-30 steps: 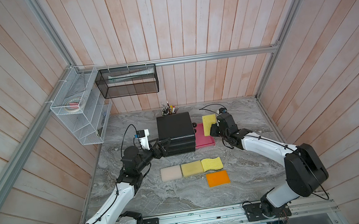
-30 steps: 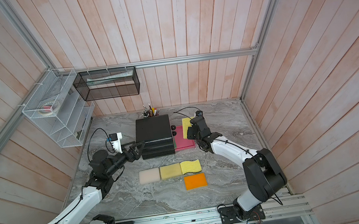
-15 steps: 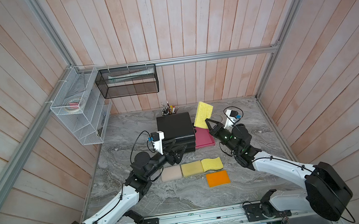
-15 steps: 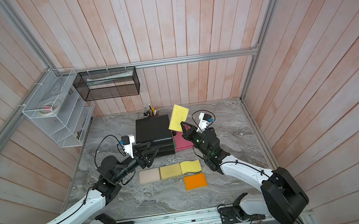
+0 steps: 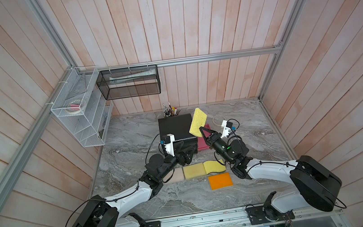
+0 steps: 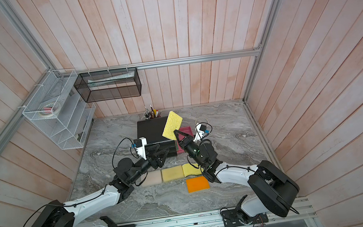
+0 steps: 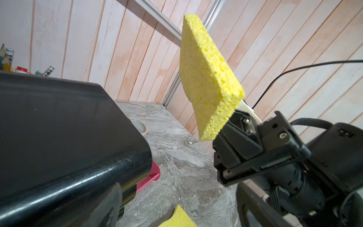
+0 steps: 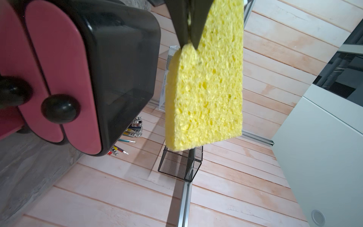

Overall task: Take the sponge out of the drawer
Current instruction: Pick up the sponge from the drawer.

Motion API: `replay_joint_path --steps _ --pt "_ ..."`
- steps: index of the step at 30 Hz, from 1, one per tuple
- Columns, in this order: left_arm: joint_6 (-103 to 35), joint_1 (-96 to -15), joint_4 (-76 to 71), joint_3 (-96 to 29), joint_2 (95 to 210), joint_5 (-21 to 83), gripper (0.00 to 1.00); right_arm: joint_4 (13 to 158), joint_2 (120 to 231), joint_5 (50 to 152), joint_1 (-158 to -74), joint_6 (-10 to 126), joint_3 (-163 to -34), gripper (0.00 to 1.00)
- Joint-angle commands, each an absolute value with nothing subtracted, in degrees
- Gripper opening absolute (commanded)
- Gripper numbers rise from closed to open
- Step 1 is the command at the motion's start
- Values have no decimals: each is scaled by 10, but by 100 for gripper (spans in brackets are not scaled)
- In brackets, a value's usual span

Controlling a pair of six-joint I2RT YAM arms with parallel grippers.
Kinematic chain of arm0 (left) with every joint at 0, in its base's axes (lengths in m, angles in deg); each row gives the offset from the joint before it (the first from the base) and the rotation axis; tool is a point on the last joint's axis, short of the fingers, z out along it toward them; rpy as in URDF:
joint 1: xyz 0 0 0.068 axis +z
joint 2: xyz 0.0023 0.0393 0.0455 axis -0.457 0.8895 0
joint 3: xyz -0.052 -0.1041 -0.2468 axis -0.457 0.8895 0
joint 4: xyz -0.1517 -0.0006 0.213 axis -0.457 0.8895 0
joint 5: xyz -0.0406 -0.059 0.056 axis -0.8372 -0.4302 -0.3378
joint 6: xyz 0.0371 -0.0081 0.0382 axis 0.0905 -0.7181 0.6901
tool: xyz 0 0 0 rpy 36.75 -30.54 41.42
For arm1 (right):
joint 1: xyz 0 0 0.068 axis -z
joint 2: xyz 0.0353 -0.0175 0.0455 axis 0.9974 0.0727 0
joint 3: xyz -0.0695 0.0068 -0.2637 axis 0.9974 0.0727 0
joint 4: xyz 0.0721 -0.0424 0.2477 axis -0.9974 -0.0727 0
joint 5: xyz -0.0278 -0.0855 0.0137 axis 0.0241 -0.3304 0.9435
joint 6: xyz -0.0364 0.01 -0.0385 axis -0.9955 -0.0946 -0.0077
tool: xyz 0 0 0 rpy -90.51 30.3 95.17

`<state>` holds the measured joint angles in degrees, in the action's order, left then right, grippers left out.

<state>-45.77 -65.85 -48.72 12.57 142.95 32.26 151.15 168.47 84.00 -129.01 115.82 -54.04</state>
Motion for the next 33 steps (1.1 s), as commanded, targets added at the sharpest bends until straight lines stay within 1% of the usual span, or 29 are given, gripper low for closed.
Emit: replay_joint_path --steps 1,3,10,12,13,17,19,27,28,29,33 --pt "-455 -660 -557 105 1446 339 87 1572 1703 826 -1301 1189 -536 0" --pt "-460 -660 -582 103 1458 332 84 1574 1713 827 -1306 1194 -540 0" --pt "-472 -662 -628 93 1495 330 84 1608 1753 842 -1316 1231 -552 0" --pt "-477 -661 -637 90 1506 332 81 1621 1759 844 -1319 1236 -552 0" --pt "-477 -661 -638 86 1513 332 78 1627 1762 844 -1321 1239 -552 0" --pt "-482 -661 -649 75 1530 328 58 1640 1766 846 -1324 1252 -548 0" --pt "-483 -662 -645 70 1538 328 50 1651 1766 846 -1325 1255 -545 0" --pt "-486 -662 -666 67 1546 324 35 1663 1785 867 -1327 1275 -552 0" --pt "-484 -662 -667 66 1545 326 9 1661 1787 871 -1326 1276 -554 0" --pt "-487 -662 -667 68 1542 336 0 1661 1790 875 -1326 1278 -556 0" --pt "-476 -662 -656 69 1531 334 0 1661 1791 886 -1323 1275 -558 0"
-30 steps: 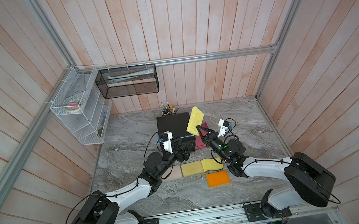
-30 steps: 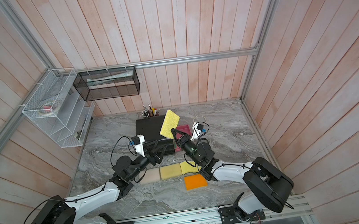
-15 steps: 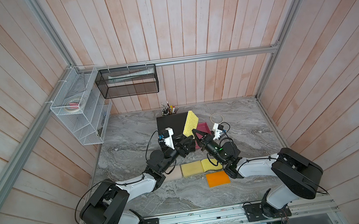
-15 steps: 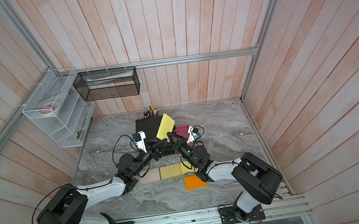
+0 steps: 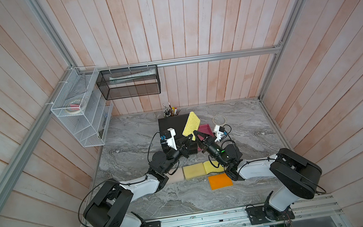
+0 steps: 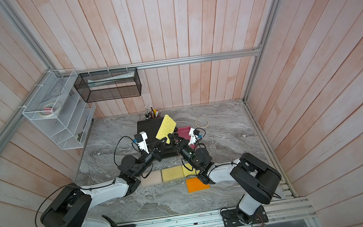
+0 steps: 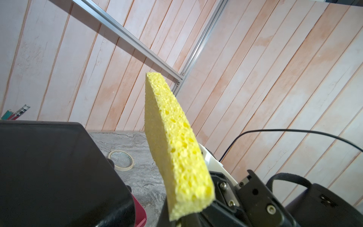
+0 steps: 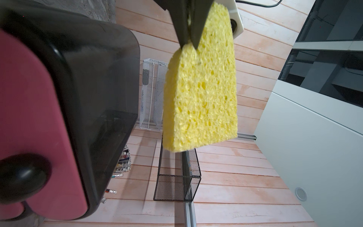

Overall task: Take the sponge out of the drawer
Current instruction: Pick up the sponge from the drawer.

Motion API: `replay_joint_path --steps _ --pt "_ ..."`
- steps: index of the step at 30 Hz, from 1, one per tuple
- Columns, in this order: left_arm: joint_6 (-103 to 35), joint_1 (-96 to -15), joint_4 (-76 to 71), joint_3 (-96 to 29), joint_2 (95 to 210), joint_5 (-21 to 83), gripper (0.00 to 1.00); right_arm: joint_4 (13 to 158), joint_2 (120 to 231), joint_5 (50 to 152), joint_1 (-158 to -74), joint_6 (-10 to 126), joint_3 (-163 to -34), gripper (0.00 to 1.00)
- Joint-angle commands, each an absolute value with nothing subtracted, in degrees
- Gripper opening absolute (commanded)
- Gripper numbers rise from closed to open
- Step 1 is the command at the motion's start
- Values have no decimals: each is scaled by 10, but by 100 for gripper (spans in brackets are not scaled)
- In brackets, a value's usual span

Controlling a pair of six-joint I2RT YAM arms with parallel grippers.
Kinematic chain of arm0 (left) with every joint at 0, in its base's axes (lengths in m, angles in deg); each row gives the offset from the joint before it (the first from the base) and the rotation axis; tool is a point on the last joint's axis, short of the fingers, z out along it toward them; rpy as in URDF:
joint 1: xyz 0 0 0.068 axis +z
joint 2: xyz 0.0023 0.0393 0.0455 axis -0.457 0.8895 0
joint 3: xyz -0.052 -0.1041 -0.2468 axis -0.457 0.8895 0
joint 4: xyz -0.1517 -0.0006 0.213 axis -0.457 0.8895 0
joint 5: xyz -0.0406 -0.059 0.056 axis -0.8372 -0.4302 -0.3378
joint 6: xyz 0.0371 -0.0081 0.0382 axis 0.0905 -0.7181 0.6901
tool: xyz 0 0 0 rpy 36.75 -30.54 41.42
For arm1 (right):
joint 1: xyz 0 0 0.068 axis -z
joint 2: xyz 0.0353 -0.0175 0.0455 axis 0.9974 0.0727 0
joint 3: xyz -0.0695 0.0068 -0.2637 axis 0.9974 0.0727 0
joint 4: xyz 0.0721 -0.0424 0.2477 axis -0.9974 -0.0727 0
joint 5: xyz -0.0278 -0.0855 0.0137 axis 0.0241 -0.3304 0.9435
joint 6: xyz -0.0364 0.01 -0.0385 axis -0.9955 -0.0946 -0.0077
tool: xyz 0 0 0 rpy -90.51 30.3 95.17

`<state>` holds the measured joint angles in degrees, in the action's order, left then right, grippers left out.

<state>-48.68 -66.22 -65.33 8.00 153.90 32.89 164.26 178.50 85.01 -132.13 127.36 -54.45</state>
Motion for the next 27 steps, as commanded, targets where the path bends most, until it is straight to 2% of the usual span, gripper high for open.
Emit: replay_joint_path --steps 1,2,3,4,8,12,15,20,23,27 --pt "-475 -662 -654 71 1526 335 0 1657 1789 892 -1320 1269 -559 0" --pt "-473 -662 -653 74 1519 336 0 1651 1783 895 -1317 1258 -560 7" --pt "-470 -662 -647 79 1509 339 0 1642 1773 894 -1313 1245 -557 20" --pt "-468 -662 -635 82 1497 341 0 1628 1762 892 -1308 1232 -553 27" --pt "-459 -658 -518 83 1427 325 0 1558 1678 849 -1281 1150 -513 40" --pt "-473 -651 -342 69 1357 261 0 1422 1544 759 -1271 1022 -492 52" --pt "-511 -648 -248 71 1312 205 0 1341 1454 695 -1271 924 -487 54" --pt "-619 -652 -214 140 1255 77 0 1255 1360 646 -1270 835 -484 56" --pt "-672 -664 -186 204 1187 76 0 1238 1337 633 -1269 815 -479 57" --pt "-668 -689 -52 219 1133 91 0 1237 1331 632 -1264 809 -476 57"
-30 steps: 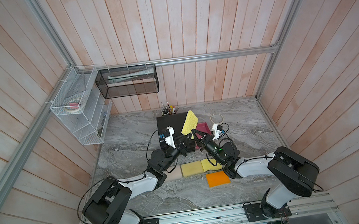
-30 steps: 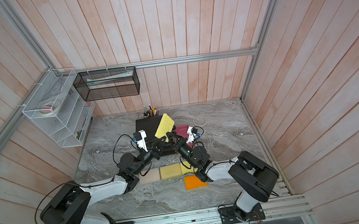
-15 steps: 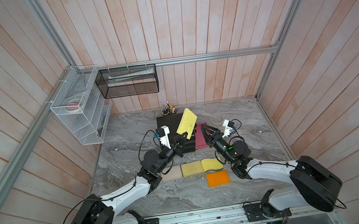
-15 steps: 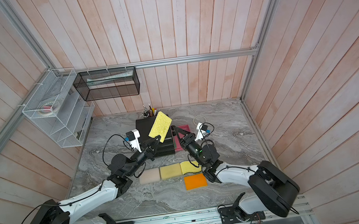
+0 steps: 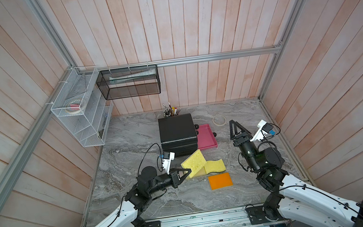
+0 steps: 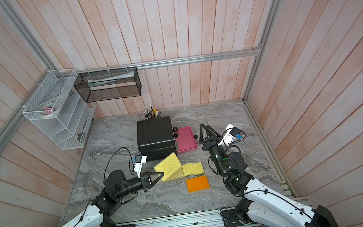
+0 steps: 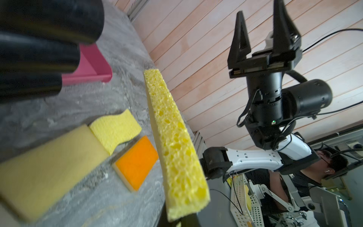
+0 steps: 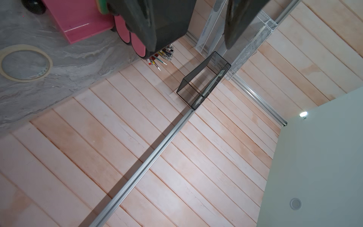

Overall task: Take the sponge out of the drawer
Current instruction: Pick up the sponge from the drawer, then place the sponge at the center of the board.

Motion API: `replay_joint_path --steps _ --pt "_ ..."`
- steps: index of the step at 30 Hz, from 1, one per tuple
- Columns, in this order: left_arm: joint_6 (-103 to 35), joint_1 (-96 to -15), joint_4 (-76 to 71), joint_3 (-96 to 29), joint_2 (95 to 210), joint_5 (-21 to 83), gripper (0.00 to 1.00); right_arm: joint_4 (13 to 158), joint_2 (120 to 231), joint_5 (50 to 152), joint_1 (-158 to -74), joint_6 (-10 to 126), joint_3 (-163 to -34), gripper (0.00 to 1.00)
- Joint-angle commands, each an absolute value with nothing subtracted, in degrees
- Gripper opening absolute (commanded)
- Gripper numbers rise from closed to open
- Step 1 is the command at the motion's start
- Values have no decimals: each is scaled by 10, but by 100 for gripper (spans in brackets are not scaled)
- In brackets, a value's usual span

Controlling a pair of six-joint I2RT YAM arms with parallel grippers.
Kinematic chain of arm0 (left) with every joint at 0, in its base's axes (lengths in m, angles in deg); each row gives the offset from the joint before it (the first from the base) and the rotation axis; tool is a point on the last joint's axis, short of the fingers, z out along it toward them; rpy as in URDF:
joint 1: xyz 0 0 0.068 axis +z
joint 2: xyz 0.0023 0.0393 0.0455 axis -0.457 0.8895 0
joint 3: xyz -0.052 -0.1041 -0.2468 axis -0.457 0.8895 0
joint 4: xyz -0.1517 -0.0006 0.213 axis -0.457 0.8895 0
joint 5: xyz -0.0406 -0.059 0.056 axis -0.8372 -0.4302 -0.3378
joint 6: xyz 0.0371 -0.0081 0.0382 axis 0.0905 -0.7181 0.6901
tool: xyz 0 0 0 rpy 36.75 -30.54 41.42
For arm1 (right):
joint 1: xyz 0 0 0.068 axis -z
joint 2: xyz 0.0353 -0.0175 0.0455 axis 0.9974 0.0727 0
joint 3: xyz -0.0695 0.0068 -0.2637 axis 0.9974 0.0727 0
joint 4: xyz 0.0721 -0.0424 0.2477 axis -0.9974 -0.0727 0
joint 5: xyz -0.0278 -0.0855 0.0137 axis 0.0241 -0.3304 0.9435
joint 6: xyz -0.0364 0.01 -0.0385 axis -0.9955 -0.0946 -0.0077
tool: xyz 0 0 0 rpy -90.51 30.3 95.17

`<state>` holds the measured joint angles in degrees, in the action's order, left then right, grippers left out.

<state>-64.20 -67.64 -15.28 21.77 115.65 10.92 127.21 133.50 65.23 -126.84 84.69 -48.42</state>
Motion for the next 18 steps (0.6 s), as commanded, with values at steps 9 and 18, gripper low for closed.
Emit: replay_joint_path --steps 9,18 --pt "-679 -744 -43 269 1217 92 0 1247 1330 631 -1258 820 -458 57" --pt "-645 -755 -27 266 1282 131 0 1253 1326 622 -1256 825 -445 57"
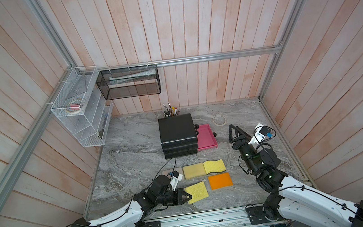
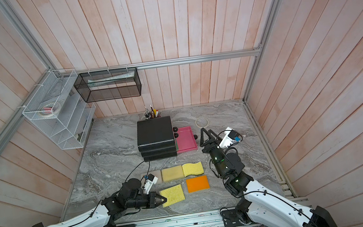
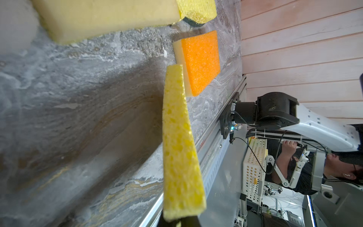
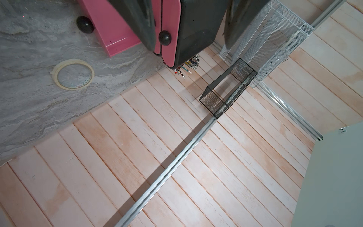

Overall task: Take the sponge out of the drawer
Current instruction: Place the sponge at the center of the board.

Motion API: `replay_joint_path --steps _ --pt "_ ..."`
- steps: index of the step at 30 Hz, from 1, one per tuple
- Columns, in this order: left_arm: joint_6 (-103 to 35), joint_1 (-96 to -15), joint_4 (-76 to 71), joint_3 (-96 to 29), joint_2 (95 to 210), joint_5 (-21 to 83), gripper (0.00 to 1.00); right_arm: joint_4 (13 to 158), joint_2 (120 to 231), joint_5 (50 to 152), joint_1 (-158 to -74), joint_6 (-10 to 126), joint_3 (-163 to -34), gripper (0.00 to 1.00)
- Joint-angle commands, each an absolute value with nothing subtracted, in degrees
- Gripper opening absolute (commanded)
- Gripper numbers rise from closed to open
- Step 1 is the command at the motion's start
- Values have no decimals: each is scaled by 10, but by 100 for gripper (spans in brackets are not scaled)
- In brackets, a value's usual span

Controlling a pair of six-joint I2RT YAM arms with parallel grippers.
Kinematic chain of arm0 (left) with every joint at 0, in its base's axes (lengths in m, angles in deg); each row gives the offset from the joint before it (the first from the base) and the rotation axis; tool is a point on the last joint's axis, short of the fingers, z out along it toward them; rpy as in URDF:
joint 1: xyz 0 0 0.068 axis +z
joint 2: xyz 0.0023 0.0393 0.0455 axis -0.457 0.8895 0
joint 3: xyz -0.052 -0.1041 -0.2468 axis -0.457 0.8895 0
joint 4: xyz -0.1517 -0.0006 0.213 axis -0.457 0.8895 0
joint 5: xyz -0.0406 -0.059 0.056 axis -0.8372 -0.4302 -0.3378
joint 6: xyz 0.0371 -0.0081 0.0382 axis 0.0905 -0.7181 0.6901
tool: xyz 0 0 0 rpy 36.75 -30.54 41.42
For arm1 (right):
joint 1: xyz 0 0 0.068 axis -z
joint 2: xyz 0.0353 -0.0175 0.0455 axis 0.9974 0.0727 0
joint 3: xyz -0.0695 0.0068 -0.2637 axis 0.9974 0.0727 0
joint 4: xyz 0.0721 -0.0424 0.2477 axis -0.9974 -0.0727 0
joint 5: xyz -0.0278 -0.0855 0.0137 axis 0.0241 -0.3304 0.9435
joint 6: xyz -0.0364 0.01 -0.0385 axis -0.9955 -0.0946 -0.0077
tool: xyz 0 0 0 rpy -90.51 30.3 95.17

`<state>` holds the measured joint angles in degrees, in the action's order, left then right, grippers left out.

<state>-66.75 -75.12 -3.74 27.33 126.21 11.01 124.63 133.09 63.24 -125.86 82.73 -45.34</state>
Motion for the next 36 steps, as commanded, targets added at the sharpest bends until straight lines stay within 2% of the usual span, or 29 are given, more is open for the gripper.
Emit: replay_joint_path --steps 1,6,15,21,30,36 --pt "-640 -756 -23 263 1291 139 0 1253 1326 622 -1256 826 -444 57" --pt "-599 -759 20 225 1333 193 3 1254 1325 619 -1255 828 -439 57" --pt "-587 -759 -16 197 1401 213 4 1251 1316 609 -1250 830 -429 57" --pt "-573 -762 -13 177 1422 221 15 1250 1313 606 -1244 832 -422 57" --pt "-558 -763 2 155 1445 236 18 1249 1312 608 -1234 836 -416 57" --pt "-557 -763 23 156 1429 249 26 1251 1312 612 -1228 842 -411 57"
